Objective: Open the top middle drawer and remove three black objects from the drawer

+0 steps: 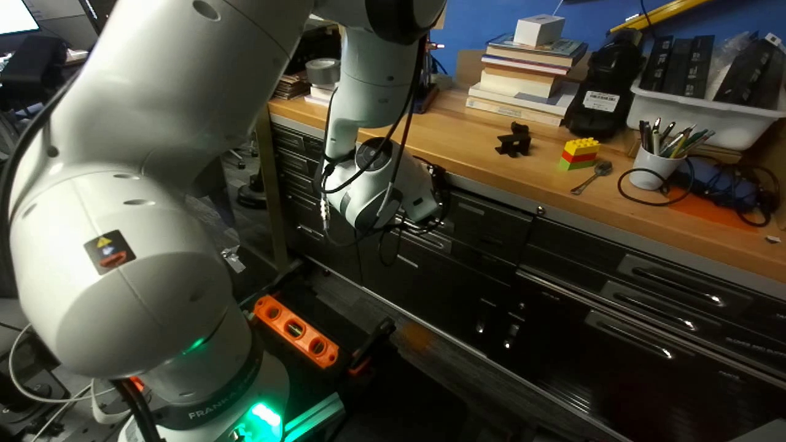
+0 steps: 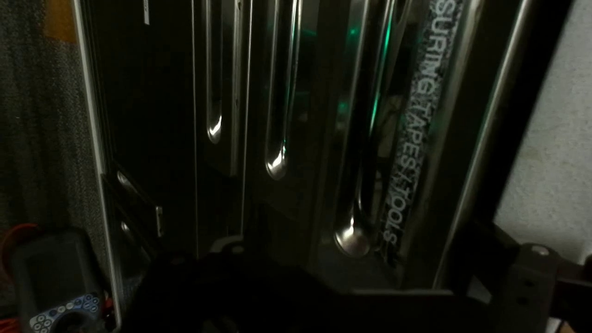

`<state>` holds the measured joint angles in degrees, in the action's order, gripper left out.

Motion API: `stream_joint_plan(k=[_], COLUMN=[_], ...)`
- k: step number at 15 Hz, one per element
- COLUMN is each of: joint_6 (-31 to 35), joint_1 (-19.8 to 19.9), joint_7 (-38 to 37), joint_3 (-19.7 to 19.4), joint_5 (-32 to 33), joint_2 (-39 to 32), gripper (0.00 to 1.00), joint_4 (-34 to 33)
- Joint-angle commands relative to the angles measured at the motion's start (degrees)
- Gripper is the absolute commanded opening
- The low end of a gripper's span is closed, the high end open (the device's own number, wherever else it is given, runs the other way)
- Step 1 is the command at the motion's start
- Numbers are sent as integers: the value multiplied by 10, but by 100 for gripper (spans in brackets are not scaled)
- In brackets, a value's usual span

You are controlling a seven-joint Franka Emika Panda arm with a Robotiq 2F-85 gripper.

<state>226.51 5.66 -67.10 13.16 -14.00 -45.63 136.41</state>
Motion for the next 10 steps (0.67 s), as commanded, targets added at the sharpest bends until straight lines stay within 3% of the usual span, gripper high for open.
stream_joint_plan(k=[1, 5, 8, 10], joint_6=[-31, -152, -249, -303], joint_1=[-20, -64, -122, -185], joint_7=[21, 105, 171, 214], joint_3=[-15, -54, -108, -167], joint_5=[-12, -69, -146, -203], joint_2=[-15, 33, 77, 101], gripper=[100, 100, 100, 100], joint_4=[-33, -15, 6, 19])
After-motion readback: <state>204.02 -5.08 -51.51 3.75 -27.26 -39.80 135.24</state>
